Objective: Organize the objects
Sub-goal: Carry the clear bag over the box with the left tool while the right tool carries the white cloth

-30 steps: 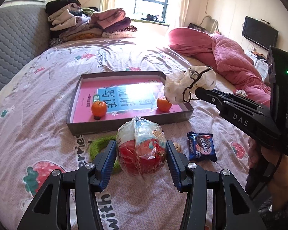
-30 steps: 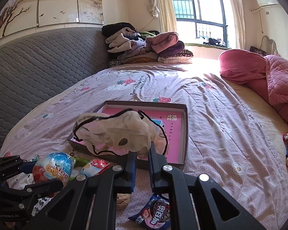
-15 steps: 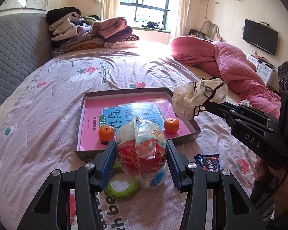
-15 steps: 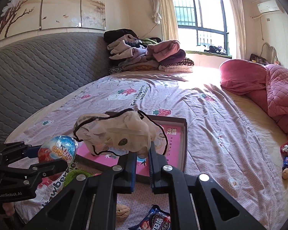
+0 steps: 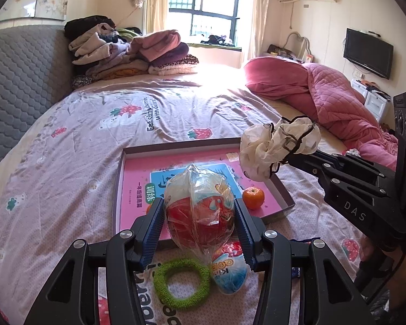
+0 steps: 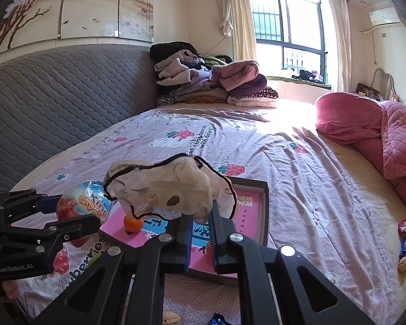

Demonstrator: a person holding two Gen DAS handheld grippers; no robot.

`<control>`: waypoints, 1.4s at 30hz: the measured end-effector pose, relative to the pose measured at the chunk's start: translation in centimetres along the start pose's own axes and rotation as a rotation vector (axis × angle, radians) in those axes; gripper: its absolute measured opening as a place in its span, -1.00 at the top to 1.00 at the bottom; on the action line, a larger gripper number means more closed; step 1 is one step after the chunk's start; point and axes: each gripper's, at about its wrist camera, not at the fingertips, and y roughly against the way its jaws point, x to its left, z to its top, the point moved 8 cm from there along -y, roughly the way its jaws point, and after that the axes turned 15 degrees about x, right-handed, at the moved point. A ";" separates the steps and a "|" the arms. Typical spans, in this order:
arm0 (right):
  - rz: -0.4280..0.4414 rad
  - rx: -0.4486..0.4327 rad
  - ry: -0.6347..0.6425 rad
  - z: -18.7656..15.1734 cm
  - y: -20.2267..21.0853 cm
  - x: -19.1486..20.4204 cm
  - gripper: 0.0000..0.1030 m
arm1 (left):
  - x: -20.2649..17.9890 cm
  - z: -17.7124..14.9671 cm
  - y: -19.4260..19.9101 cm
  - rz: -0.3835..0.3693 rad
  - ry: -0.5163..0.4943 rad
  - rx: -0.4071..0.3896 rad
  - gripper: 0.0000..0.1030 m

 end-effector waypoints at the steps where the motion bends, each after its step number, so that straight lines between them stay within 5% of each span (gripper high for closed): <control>1: -0.003 -0.001 0.003 0.2 -0.1 0.0 0.78 | 0.1 0.1 -0.2 0.001 0.000 0.001 -0.01; 27: -0.044 -0.011 0.042 3.7 -3.8 -1.2 0.78 | 6.0 4.7 -3.9 0.054 0.078 -0.005 -0.01; 42: -0.077 0.017 0.032 3.6 -5.8 -3.0 0.78 | 4.4 4.7 -7.1 0.052 0.028 0.017 -0.02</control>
